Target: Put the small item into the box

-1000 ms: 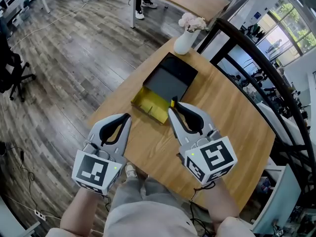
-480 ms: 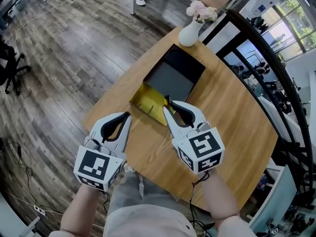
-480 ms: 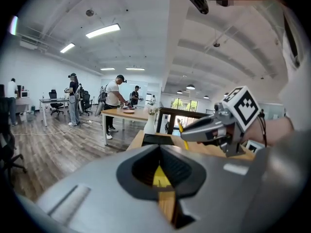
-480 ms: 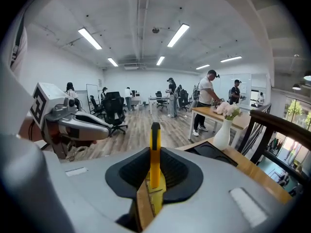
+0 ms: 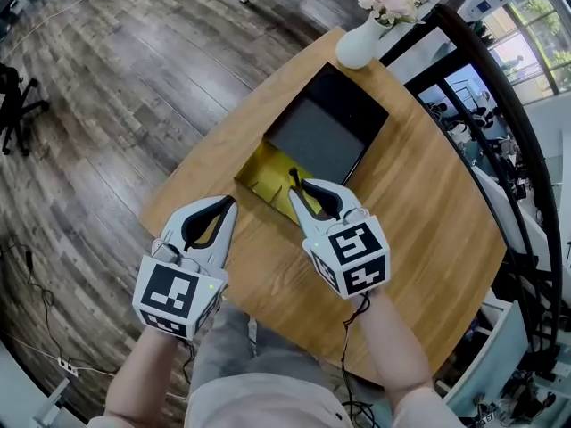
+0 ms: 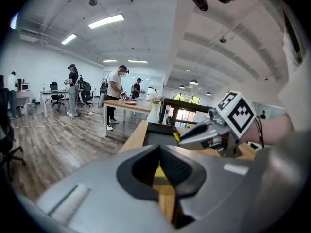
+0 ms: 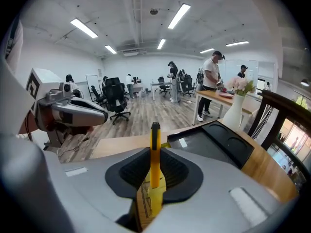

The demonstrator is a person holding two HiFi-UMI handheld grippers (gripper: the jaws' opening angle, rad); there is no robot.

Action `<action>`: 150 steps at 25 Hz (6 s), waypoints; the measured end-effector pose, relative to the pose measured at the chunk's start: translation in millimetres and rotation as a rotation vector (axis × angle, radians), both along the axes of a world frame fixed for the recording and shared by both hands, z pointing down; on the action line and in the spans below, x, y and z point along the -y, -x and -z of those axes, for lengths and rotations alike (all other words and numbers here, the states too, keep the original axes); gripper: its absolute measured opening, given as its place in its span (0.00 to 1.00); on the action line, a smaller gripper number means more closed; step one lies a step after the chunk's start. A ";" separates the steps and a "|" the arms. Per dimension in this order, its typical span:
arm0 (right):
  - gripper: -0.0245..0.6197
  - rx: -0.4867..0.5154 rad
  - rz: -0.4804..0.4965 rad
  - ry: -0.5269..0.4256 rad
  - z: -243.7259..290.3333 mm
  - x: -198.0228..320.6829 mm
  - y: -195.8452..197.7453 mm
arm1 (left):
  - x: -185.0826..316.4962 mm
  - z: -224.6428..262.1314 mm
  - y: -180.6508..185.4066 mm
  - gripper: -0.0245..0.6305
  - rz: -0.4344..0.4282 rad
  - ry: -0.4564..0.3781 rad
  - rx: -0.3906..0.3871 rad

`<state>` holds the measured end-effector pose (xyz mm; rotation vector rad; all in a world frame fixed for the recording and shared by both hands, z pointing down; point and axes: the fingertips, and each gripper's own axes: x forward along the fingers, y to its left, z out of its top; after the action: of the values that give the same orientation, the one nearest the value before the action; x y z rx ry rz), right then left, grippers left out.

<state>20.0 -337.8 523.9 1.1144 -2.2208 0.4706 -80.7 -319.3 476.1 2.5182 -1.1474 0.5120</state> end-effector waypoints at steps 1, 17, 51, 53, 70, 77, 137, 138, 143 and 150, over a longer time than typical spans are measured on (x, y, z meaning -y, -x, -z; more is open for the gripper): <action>0.13 -0.007 0.008 0.013 -8.0 0.8 0.9 | 1.7 -5.4 0.3 0.04 0.001 0.006 -0.001; 0.14 -0.124 0.101 0.197 -98.3 0.8 3.2 | -4.2 -74.2 -8.9 0.04 -0.003 0.107 0.003; 0.15 -0.276 0.166 0.378 -149.2 -7.9 1.5 | -27.3 -99.0 -10.6 0.04 -0.012 0.165 -0.015; 0.16 -0.267 0.157 0.372 -147.4 -7.0 1.7 | -28.5 -97.2 -9.7 0.04 -0.011 0.164 -0.010; 0.17 -0.190 0.111 0.288 -103.2 -10.2 -1.1 | -31.7 -60.6 -2.6 0.04 -0.001 0.104 0.022; 0.14 -0.155 0.076 0.174 -39.7 -11.6 -6.6 | -39.1 -21.0 -6.2 0.04 -0.016 0.039 0.040; 0.04 0.174 -0.231 -0.564 292.2 -244.2 -55.9 | -215.7 239.8 0.4 0.04 0.034 -0.410 -0.028; 0.04 0.172 -0.232 -0.564 291.9 -244.1 -56.7 | -216.0 238.8 -0.3 0.04 0.033 -0.407 -0.027; 0.04 0.164 -0.226 -0.568 294.1 -243.5 -56.1 | -215.7 238.9 -1.8 0.04 0.016 -0.398 -0.010; 0.04 0.150 -0.178 -0.552 289.4 -244.1 -43.3 | -215.2 238.8 2.3 0.04 0.017 -0.393 -0.005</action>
<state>63.3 -93.7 234.6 1.6102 -2.4700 -0.0015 -83.0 -104.1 237.3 2.8290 -1.3806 0.2965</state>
